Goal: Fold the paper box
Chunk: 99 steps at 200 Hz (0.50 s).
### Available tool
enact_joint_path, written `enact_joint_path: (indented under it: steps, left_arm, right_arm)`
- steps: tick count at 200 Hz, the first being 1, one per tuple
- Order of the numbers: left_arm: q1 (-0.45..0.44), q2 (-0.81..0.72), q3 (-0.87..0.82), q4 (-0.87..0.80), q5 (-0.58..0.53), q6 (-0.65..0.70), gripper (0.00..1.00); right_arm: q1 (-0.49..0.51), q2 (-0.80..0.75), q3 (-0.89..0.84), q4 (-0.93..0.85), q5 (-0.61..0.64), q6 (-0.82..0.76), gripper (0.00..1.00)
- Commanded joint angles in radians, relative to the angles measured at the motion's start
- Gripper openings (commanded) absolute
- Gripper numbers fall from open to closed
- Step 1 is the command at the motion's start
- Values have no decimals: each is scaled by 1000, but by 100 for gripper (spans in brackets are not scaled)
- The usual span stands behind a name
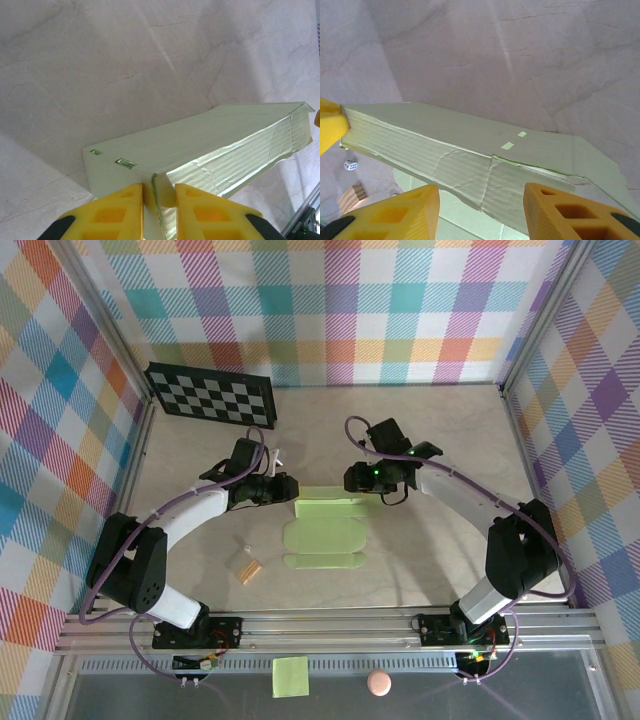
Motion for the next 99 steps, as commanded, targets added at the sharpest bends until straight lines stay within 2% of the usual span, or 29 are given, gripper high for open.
enact_joint_path:
  steps: [1, 99]
  left_arm:
    - [-17, 11, -37, -76, -18, 7, 21]
    - [-17, 29, -29, -81, -12, 10, 20]
  right_arm:
    - [-1, 2, -3, -31, 14, 24, 49]
    - [-2, 35, -84, 158, -145, 165, 48]
